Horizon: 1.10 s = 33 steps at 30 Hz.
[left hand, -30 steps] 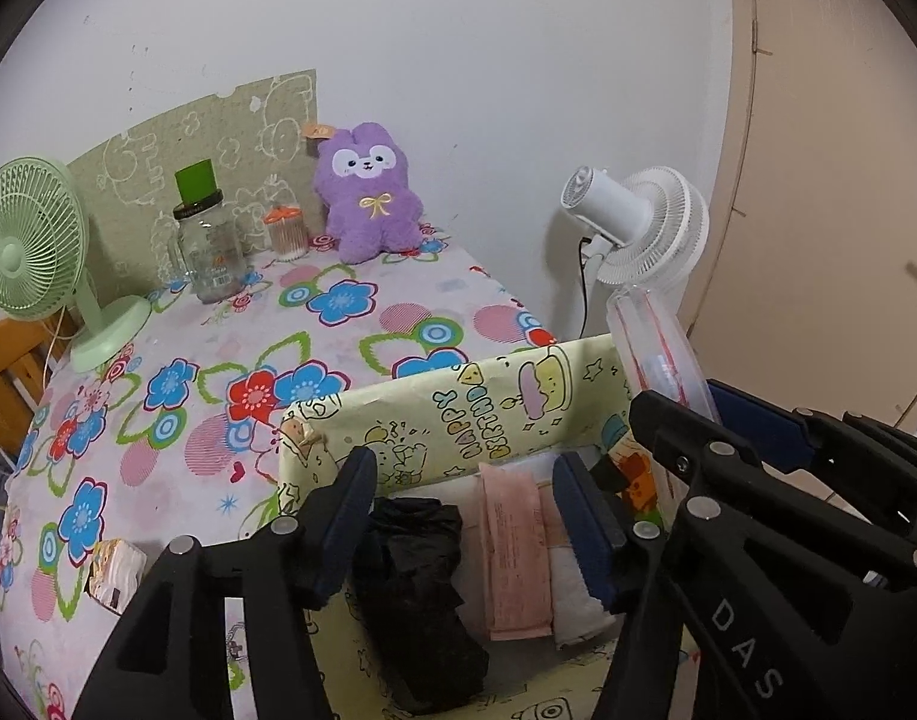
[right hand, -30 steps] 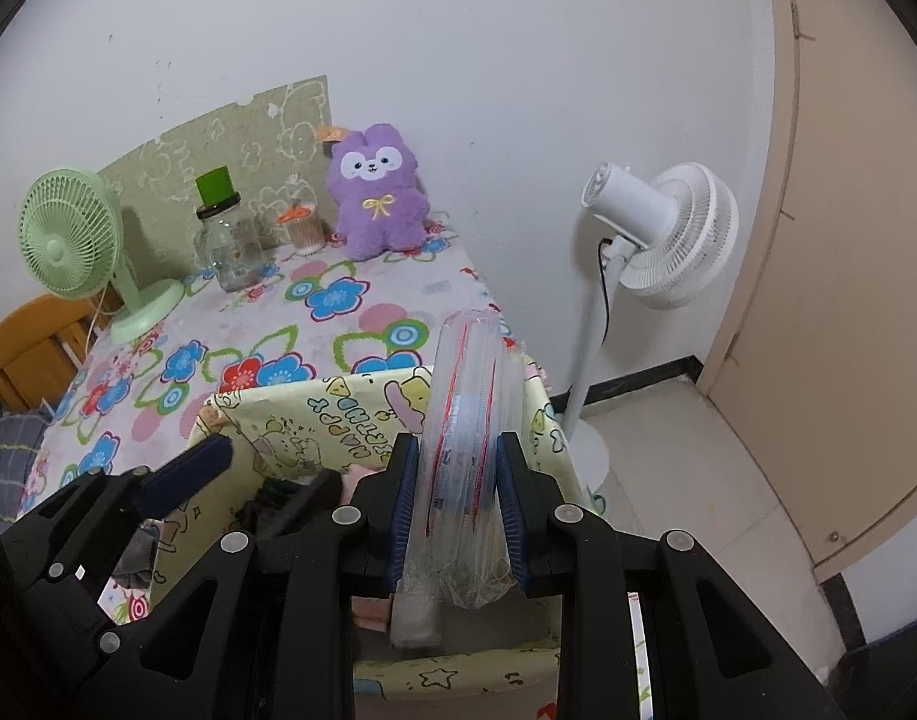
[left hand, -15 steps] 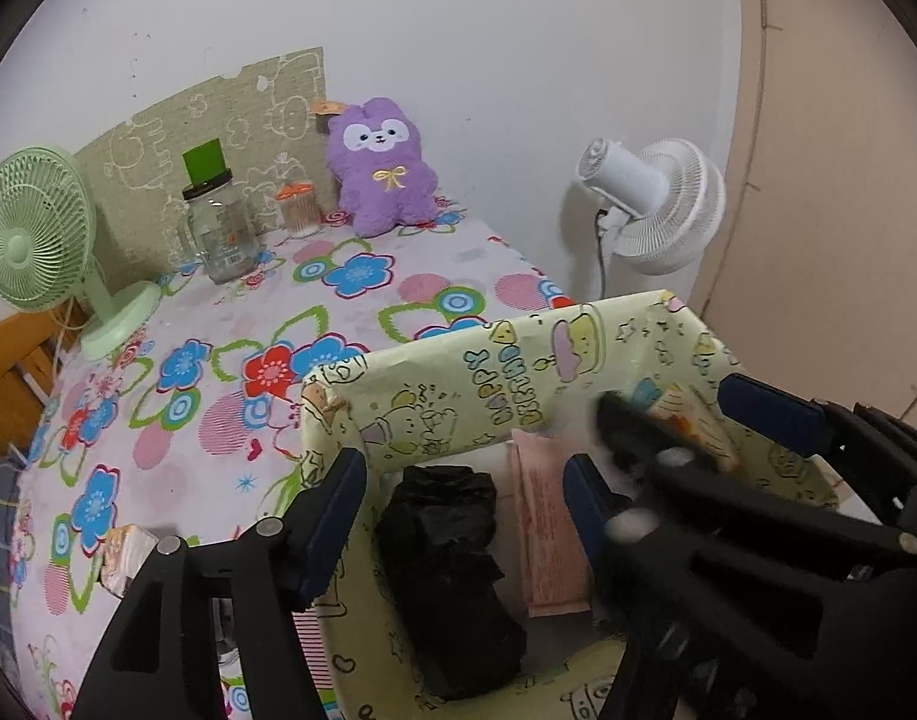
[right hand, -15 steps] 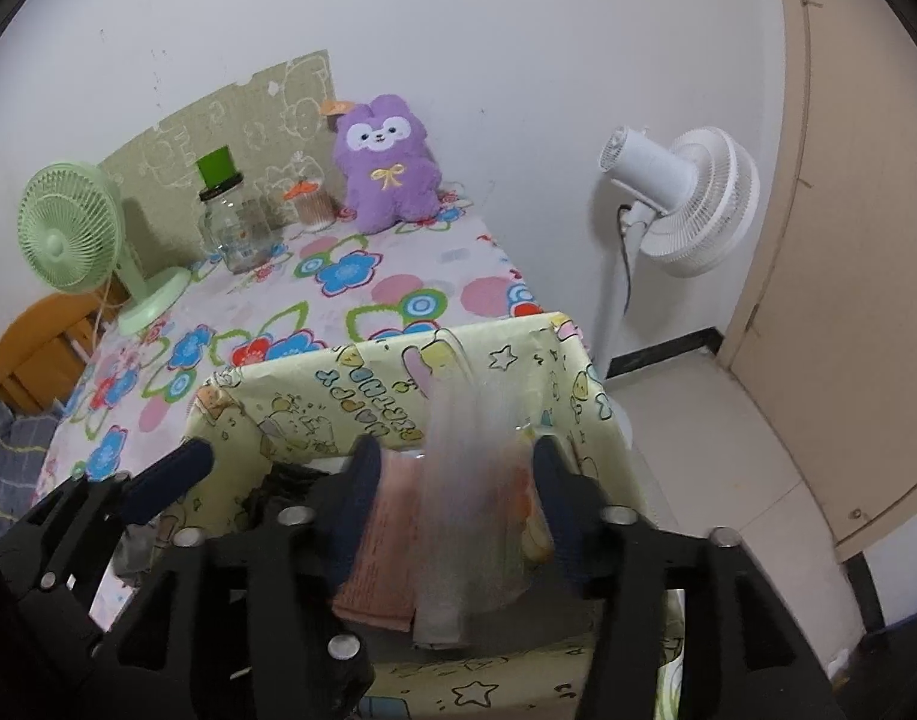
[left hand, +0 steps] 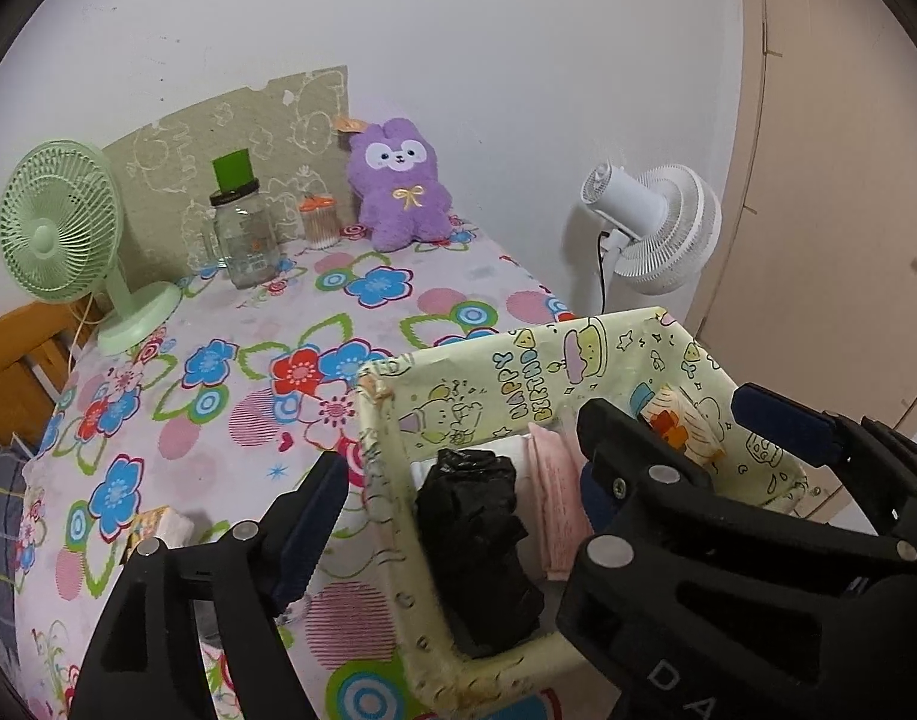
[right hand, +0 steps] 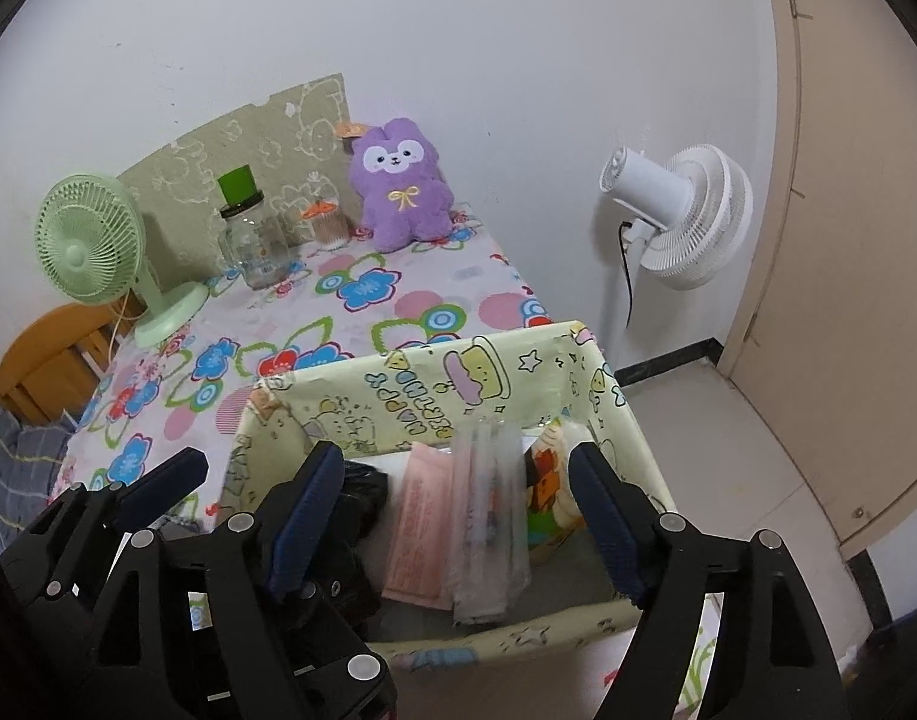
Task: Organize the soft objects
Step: 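Withdraw both tools from the gift box toward the grey sock and snack box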
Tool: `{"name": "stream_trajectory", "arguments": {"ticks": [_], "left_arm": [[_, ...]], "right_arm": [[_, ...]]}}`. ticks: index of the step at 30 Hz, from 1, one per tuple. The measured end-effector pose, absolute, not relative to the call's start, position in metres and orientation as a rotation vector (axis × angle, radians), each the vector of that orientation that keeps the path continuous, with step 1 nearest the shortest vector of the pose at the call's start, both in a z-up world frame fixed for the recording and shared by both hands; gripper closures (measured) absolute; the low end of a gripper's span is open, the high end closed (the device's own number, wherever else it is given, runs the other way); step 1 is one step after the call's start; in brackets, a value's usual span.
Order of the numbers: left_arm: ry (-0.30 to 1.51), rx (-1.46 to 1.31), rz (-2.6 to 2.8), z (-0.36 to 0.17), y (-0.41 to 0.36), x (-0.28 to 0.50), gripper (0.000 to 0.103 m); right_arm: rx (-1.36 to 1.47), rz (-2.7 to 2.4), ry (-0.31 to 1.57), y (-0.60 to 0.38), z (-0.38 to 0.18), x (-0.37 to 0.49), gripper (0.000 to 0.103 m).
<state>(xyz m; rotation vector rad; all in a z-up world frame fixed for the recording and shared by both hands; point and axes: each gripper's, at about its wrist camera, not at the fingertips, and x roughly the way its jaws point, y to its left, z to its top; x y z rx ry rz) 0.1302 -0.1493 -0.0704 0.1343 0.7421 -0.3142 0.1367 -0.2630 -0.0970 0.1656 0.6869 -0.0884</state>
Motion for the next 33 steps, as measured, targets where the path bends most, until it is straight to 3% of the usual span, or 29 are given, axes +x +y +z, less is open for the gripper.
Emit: {"name": "stream_trajectory", "arguments": {"ticks": [15,20,33], "left_arm": [[0.670,0.134,-0.290,-0.044,-0.110,0.103,0.014],[0.639,0.128,-0.290,-0.036,-0.101,0.094,0.005],[0.624,0.110,-0.289,-0.030,-0.073,0.078,0.003]], "right_arm": [[0.163,-0.090,0.636,-0.227,-0.074,0.109,0.016],[0.153,-0.092,0.610,-0.217,-0.064,0.100,0.013],[0.119,-0.052,0.592,-0.188,-0.055,0.082,0.012]]}}
